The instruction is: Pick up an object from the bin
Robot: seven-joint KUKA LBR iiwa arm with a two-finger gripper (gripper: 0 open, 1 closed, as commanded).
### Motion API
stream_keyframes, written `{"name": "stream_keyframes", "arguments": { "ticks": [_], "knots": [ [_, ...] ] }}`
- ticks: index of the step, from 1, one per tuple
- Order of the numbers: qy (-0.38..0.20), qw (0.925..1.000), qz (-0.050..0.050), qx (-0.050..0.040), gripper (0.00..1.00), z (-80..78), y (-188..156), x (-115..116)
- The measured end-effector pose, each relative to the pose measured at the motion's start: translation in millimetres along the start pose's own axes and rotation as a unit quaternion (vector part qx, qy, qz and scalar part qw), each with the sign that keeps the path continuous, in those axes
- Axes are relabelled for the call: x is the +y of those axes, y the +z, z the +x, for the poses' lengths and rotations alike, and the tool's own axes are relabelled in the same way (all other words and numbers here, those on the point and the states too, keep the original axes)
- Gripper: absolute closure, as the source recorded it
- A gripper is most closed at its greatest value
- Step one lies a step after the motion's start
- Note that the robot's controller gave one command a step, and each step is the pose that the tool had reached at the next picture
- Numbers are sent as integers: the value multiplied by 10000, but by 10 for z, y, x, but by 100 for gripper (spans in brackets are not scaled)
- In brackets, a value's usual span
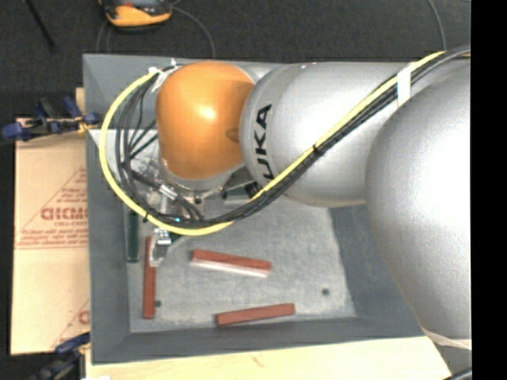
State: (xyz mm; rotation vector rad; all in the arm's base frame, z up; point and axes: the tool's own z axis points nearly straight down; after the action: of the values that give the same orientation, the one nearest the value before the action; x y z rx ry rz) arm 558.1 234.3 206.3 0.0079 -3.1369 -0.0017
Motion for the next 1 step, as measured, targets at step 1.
{"name": "stream_keyframes", "arguments": {
  "ticks": [1],
  "knots": [
    [19,10000,-9,-38,0,-21,-44,-10]
  ]
}}
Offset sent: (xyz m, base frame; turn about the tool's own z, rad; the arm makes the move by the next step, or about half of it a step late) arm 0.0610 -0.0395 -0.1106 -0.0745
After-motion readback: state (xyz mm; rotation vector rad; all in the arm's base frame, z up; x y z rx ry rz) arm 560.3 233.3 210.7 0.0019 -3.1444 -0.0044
